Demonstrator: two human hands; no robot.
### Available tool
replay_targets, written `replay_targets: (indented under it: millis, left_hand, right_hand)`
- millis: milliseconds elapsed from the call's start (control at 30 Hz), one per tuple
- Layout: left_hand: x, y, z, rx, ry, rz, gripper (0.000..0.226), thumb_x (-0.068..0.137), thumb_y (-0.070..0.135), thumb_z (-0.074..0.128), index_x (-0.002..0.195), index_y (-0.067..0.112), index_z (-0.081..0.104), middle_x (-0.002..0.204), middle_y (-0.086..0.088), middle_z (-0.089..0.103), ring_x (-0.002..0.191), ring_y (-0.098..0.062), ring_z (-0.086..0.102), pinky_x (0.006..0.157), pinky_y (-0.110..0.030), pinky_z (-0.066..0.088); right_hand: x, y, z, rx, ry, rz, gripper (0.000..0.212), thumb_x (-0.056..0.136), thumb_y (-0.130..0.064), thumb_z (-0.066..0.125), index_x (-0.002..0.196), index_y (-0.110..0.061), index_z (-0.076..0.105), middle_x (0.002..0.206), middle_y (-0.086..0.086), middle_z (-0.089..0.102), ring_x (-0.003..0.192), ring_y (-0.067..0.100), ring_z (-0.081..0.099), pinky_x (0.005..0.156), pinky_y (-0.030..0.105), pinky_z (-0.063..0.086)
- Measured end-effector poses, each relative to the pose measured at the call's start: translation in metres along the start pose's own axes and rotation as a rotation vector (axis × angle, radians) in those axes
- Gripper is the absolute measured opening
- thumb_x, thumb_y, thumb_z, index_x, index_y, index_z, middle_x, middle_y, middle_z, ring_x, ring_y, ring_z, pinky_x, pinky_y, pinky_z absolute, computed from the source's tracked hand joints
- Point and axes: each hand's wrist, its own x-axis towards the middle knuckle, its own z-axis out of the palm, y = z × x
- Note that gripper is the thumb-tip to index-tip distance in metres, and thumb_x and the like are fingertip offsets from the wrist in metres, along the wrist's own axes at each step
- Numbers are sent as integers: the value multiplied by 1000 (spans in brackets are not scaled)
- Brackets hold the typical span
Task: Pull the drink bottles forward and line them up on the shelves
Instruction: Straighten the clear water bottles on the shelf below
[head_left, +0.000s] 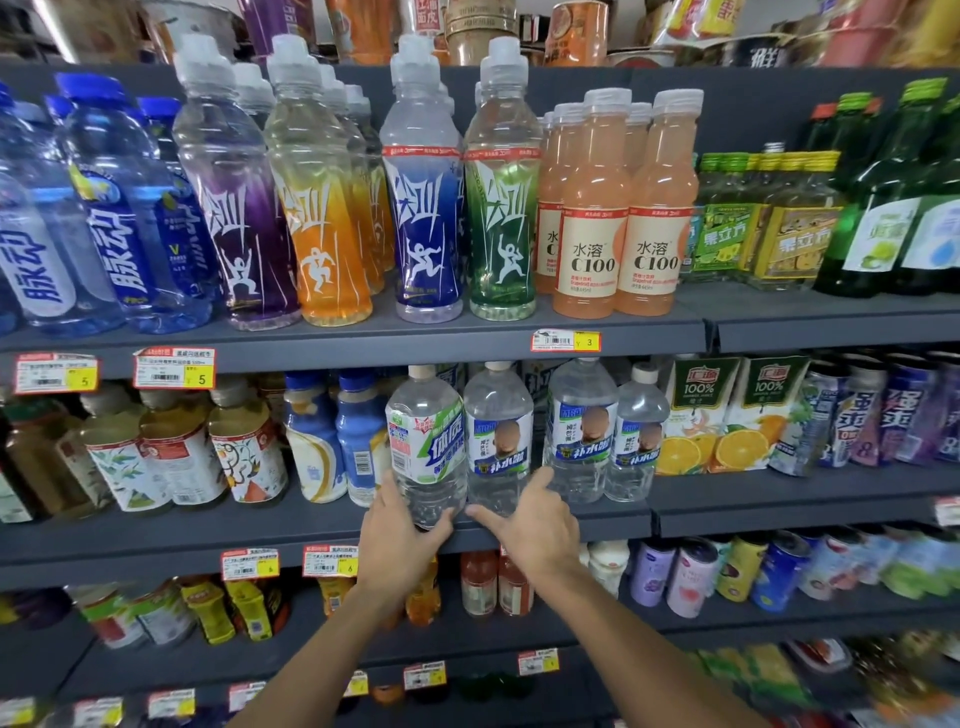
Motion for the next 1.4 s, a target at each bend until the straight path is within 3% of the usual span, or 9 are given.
replay_targets:
  millis: [233, 400, 567, 633, 733, 867, 1067, 1200, 1400]
  left_hand:
    - [14, -3, -16, -17, -193, 58, 82, 81, 54, 73, 145, 38, 24, 134, 23, 48, 120, -1, 51, 100, -25, 44]
    - [25, 5, -23, -31, -364, 49, 84, 89, 35, 72, 153, 31, 19, 148, 13, 46, 133, -8, 46, 111, -29, 36]
    - [14, 15, -7, 139, -229, -81, 76, 95, 27, 64, 154, 23, 16, 140, -4, 56, 120, -25, 58, 98, -41, 50]
    - [9, 15, 0, 121, -146, -116, 70, 94, 31, 64, 151, 24, 22, 134, -3, 60, 114, -25, 61, 94, -41, 52]
    - [10, 15, 3, 56, -98, -118, 82, 86, 48, 72, 150, 23, 26, 136, 5, 59, 119, -21, 60, 96, -41, 51]
    - [18, 15, 2, 55, -100, -93, 74, 81, 48, 77, 139, 29, 36, 133, 10, 59, 118, -18, 59, 93, -39, 52]
    - [28, 3, -7, -12, -264, -42, 66, 88, 29, 75, 143, 25, 38, 133, 10, 60, 122, -16, 56, 97, -28, 41]
    - [30, 2, -15, -53, -322, -31, 69, 87, 31, 77, 144, 27, 38, 129, 16, 58, 118, -6, 54, 96, -20, 37]
    - [23, 1, -11, 118, -282, 48, 102, 64, 44, 91, 145, 26, 31, 133, 7, 62, 121, -18, 59, 98, -37, 50]
  right_hand:
    - [16, 18, -18, -254, -70, -230, 88, 76, -85, 55, 123, -11, 45, 105, 7, 70, 101, 27, 68, 81, 38, 52]
    - [15, 28, -20, -197, -87, -232, 82, 81, -78, 55, 125, -10, 46, 102, 8, 70, 101, 27, 68, 82, 37, 53]
    - [16, 30, -23, -245, -94, -279, 82, 82, -78, 51, 125, -8, 45, 104, 10, 71, 103, 29, 68, 83, 38, 53]
    - [17, 30, -24, -272, -97, -295, 84, 82, -79, 50, 126, -7, 45, 105, 10, 71, 103, 29, 68, 82, 37, 52]
    - [18, 30, -25, -294, -81, -292, 84, 82, -79, 51, 125, -8, 46, 107, 11, 70, 105, 29, 67, 82, 37, 52]
    - [18, 28, -23, -268, -89, -268, 83, 83, -76, 53, 127, -6, 46, 109, 11, 70, 107, 30, 67, 82, 37, 51]
    - [19, 30, -22, -270, -95, -270, 83, 86, -75, 50, 131, -5, 45, 111, 12, 69, 107, 30, 66, 84, 38, 51]
    - [23, 31, -25, -291, -117, -288, 84, 85, -74, 52, 131, -4, 45, 109, 12, 68, 105, 29, 67, 81, 38, 53]
    - [29, 31, -27, -255, -194, -283, 76, 83, -71, 61, 120, -5, 52, 107, 12, 67, 103, 30, 67, 79, 37, 52]
